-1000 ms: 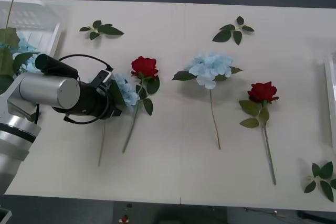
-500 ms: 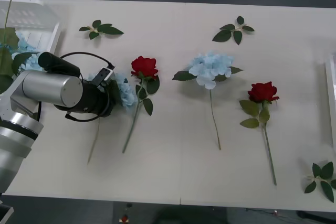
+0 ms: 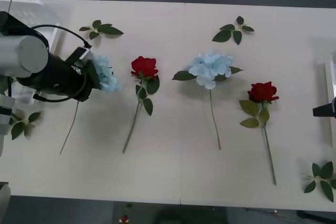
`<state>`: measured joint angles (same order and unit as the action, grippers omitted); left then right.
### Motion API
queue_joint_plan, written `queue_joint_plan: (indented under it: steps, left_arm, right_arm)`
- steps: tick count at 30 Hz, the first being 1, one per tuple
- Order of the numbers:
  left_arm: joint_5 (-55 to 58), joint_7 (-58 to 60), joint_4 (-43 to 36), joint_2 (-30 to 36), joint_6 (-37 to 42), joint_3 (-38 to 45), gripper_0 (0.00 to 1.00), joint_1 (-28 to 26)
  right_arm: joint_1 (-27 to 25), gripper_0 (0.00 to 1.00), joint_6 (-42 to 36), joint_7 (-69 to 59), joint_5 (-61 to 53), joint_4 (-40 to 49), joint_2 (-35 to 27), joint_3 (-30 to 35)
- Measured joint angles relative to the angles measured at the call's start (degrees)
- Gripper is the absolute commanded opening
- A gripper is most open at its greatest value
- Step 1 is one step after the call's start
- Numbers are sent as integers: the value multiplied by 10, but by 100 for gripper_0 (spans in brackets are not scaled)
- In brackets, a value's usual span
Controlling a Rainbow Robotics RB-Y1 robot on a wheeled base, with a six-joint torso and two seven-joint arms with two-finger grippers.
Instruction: Put the red flowers into the right box and the blue flowers into the left box
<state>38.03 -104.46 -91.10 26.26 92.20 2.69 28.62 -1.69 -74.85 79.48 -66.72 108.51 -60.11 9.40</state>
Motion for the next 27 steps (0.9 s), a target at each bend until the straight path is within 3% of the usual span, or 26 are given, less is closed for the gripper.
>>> queue_joint_plan:
  steps: [6,12,15,18,23,27]
  left_arm:
    - [49,0,-169,25,166,61,0,0]
    - [49,-29,-284,58,177,194,0,0]
    - [43,-158,-269,82,177,261,0,0]
    - [29,-272,-205,111,177,296,0,0]
    - [-49,-293,-93,139,177,290,0,0]
    - [-92,-392,-37,141,167,264,0,0]
  right_arm:
    - [23,97,66,-44,9,17,3,-76]
    - [51,97,116,-45,29,16,3,-151]
    - [63,97,136,-45,35,11,3,-175]
    - [76,97,168,-45,44,1,3,-201]
    - [95,97,223,-45,55,-29,3,-246]
    - [105,97,263,-45,68,-56,3,-284]
